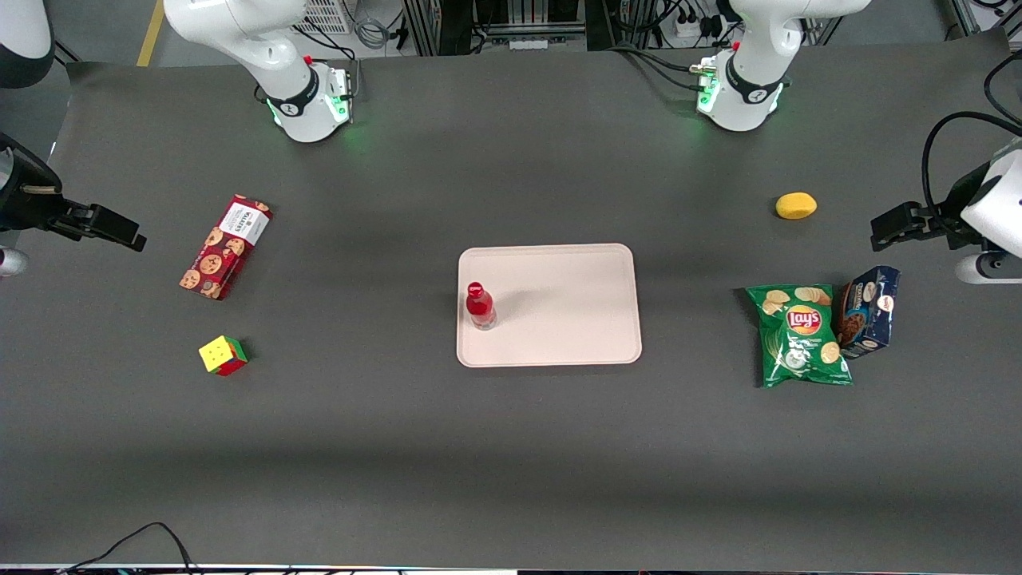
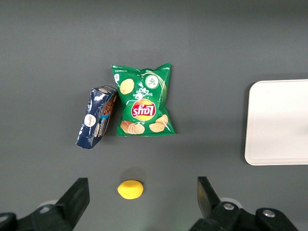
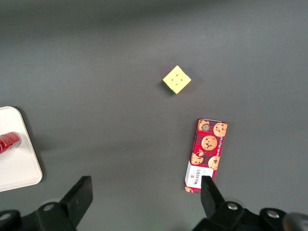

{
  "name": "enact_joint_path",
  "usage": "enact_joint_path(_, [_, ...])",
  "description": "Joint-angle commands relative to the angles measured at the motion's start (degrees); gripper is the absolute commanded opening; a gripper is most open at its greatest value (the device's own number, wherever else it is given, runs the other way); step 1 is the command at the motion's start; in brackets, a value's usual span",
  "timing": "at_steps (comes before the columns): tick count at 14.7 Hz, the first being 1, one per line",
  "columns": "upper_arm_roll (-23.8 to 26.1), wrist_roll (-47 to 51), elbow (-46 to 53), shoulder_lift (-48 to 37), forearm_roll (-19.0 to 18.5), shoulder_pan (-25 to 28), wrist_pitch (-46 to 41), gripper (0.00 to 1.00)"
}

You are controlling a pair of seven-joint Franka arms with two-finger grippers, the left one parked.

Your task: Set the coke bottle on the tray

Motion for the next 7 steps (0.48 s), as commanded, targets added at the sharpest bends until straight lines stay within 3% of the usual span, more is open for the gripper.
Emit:
enact_joint_path(1, [0.08, -1.39, 0.37, 0.0, -0.63, -1.53, -0.41, 1.0])
enact_joint_path(7, [0.08, -1.56, 0.72, 0.27, -0.63, -2.24, -0.32, 1.0])
